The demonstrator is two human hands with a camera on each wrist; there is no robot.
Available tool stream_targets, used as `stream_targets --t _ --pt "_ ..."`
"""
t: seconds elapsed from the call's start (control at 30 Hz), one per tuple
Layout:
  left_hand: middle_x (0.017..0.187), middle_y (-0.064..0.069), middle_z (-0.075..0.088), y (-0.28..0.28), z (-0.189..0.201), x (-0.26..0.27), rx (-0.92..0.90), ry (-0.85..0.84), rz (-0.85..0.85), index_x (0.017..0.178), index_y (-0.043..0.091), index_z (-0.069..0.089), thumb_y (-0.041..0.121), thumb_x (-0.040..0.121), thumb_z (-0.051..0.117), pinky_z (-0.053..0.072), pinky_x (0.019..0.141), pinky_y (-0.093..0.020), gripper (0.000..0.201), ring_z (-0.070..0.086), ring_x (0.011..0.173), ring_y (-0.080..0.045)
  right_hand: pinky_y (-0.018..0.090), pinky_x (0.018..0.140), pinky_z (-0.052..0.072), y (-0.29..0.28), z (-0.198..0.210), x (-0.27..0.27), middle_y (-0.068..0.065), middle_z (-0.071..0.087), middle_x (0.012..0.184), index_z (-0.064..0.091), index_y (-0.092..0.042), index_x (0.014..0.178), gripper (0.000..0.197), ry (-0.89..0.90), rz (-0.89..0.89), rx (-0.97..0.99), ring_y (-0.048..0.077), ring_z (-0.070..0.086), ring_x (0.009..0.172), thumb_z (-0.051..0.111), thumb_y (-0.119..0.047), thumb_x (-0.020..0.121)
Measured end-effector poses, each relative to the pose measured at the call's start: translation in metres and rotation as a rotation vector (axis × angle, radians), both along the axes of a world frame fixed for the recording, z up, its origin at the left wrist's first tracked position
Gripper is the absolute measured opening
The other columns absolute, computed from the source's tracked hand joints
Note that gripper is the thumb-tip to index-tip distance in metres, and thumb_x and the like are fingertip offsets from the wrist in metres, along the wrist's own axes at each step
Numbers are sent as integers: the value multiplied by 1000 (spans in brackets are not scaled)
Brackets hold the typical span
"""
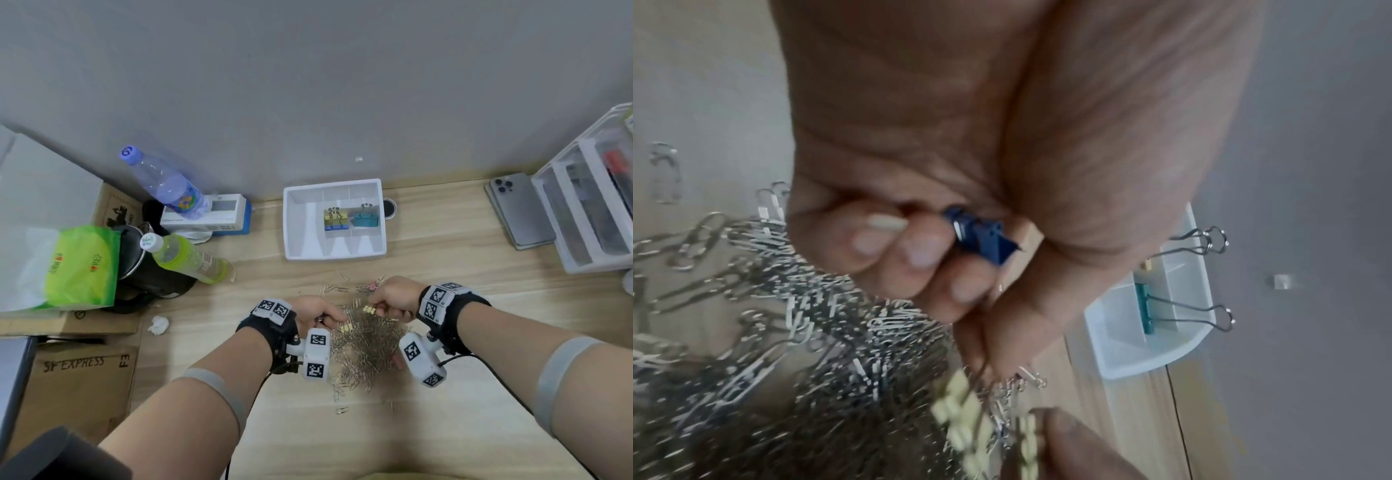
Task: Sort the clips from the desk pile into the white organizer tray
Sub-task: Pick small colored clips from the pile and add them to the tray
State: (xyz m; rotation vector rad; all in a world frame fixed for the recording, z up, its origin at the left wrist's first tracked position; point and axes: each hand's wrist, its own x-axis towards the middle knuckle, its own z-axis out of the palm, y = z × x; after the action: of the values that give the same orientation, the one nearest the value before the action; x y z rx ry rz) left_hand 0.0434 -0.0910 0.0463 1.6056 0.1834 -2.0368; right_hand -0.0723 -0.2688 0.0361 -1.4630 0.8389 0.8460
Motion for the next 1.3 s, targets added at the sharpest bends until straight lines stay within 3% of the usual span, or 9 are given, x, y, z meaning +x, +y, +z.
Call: stream_targets --t 0.23,0.47,0.6,0.77,0.87,0.97,1.07,1.23,1.3 --pt "55 0 52 -32 -6 42 38 -611 248 64 20 71 23 77 77 33 46 -27 14 36 42 -13 23 49 43 -6 -2 44 2 71 65 77 -10 71 24 -282 -204 -262 16 52 50 67 -26 86" --pt "39 10 52 -66 -11 69 -3 -727 341 71 25 74 24 80 72 41 53 -25 9 39 44 -15 28 81 51 -14 -18 93 -6 73 67 77 -16 66 25 -321 -249 -369 12 68 77 64 -25 86" --pt "58 4 54 -72 -13 69 -2 -758 331 85 24 72 32 81 72 37 46 -21 9 40 46 -15 27 78 53 -15 -23 98 -2 73 73 73 -22 97 14 -284 -302 -300 13 68 78 63 -24 86" --pt "66 -3 33 -89 -12 70 -7 -651 424 77 14 44 19 90 41 20 47 -23 14 23 48 -16 31 60 51 -21 -15 97 7 66 67 66 -7 77 15 -303 -451 -281 20 61 60 53 -10 85" --pt "67 -2 43 -100 -10 63 -62 -649 383 79 13 53 16 89 48 28 47 -25 12 34 51 -13 37 64 53 -27 -11 95 14 60 66 61 -1 76 15 -279 -628 -70 25 56 55 52 -6 86" --pt "87 -11 58 -109 1 53 -196 -730 287 108 11 60 18 96 35 34 47 -25 29 44 53 -16 44 74 57 -33 -12 94 12 68 68 65 -5 72 32 -234 -698 -38 31 66 65 54 -31 87" --pt "90 -15 69 -116 18 46 -282 -797 246 115 10 60 16 96 30 43 50 -24 37 57 58 -20 49 82 57 -38 -8 87 14 71 70 70 -6 81 46 -228 -730 -31 34 67 75 51 -48 80" --pt "87 -11 75 -115 34 48 -305 -833 301 105 9 63 18 94 34 48 53 -26 32 60 61 -22 40 64 53 -43 12 77 16 56 65 60 -1 73 16 -259 -795 3 28 55 61 53 0 87" --pt "86 -12 73 -105 32 51 -256 -841 310 104 6 63 20 94 38 47 55 -28 31 57 59 -21 43 72 56 -43 11 77 16 57 70 62 -2 75 18 -286 -738 -40 29 56 67 51 9 83"
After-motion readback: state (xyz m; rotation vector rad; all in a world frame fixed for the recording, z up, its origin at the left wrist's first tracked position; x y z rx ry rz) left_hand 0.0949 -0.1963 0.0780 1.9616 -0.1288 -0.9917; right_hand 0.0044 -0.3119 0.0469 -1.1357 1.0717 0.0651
